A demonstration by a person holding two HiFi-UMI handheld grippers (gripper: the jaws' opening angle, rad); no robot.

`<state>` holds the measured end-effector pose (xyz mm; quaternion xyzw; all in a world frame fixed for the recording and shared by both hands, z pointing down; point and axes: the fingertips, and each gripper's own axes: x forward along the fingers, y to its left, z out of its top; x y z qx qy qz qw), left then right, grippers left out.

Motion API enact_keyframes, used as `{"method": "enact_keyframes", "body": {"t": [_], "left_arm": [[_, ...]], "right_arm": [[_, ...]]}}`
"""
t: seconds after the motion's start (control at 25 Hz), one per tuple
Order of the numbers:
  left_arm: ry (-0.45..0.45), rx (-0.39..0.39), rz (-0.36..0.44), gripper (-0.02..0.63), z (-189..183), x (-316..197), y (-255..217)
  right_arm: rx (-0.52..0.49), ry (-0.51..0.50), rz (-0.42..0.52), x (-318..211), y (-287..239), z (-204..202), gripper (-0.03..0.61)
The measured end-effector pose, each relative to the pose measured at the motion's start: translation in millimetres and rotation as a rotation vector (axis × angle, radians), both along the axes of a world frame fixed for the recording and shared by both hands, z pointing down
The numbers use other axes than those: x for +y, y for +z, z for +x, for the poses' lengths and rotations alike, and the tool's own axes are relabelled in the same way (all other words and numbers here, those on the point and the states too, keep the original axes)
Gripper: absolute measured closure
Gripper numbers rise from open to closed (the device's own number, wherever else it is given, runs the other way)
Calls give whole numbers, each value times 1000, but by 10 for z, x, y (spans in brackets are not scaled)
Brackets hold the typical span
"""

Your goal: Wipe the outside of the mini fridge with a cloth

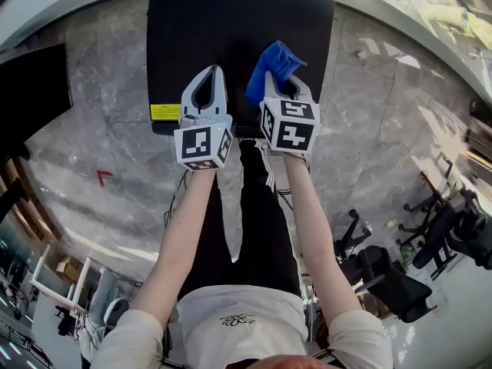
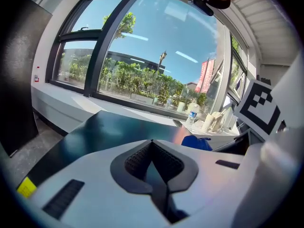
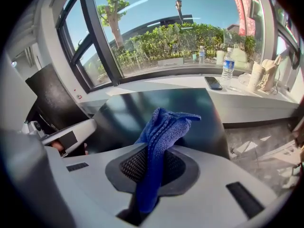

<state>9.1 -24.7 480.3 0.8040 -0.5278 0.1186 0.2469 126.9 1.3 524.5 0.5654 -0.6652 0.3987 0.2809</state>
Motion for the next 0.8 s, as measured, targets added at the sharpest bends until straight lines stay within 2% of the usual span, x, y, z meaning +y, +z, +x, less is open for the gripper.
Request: {"method": "enact_keyframes", "body": {"t": [0.4,0.8], "left_arm": [[76,-6,-12,609,539,87,80],[114,-4,-8,609,822,126,95]], "right_arm": [[82,78,11,181,21,881,517],[149,116,16,303,28,1327,517]]}}
